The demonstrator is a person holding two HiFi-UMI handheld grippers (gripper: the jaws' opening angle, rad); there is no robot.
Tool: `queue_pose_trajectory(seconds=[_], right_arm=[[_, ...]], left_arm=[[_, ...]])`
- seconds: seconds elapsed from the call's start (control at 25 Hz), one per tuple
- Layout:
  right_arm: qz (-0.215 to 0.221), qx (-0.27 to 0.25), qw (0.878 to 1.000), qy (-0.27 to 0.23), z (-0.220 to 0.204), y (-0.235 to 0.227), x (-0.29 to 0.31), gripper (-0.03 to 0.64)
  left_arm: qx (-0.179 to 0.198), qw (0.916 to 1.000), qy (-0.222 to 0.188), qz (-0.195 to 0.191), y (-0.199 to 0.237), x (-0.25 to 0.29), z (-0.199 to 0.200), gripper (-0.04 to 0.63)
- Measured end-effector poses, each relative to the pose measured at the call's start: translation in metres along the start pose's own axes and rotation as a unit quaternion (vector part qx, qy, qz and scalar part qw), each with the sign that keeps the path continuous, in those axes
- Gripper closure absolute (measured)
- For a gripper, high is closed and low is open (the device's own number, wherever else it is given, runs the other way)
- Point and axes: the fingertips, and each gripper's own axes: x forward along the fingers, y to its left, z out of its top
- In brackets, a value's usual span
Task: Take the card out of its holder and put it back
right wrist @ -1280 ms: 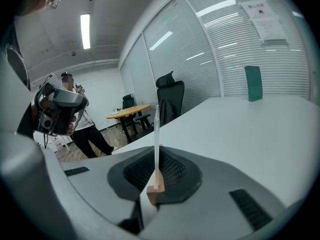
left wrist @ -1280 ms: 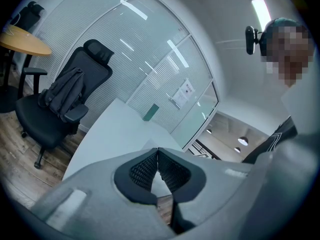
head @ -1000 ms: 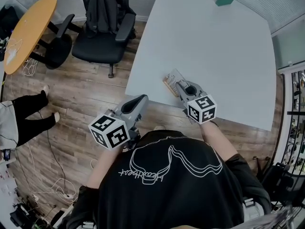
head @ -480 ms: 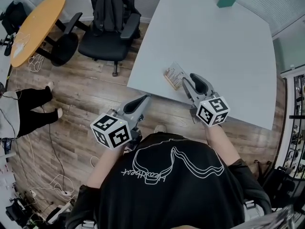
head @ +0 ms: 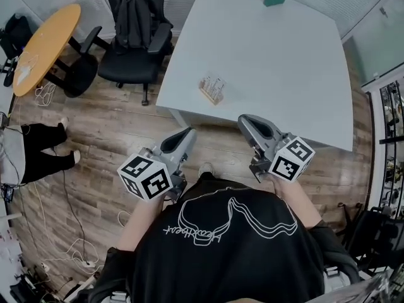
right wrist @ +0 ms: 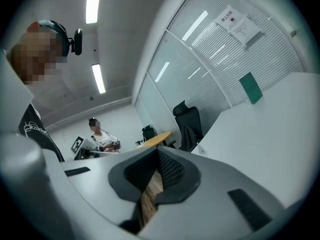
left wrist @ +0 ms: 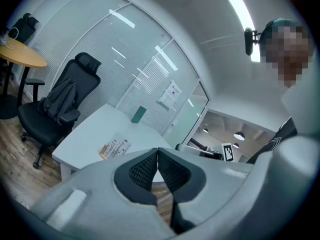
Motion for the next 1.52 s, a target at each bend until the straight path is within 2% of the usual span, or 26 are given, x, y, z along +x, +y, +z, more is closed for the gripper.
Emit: queue_pose_trajectory(seconds=[0.28, 0.52, 0.88, 1.52], right_arm=[[0.068, 0.004, 0.998, 0.012, -0.022, 0.066, -0.068, 0.607], [0.084, 0.008, 0.996, 0.006, -0.038, 0.102, -0.109, 0.609], [0.097, -0.018, 0.995, 0.004, -0.048, 0.136, -0.154, 0.609], [0.097, -0.043, 0.994, 0.0, -0.052, 0.153, -0.185, 0.609]], left_arm=[[0.023, 0.9995, -0.014, -0.02, -0.071, -0.022, -0.026, 0.581], [0.038, 0.9985, -0.02, -0.034, -0.121, -0.041, -0.051, 0.581], [0.064, 0.9962, -0.027, -0.051, -0.179, -0.057, -0.072, 0.581], [0.085, 0.9942, -0.022, -0.062, -0.215, -0.063, -0.09, 0.581]])
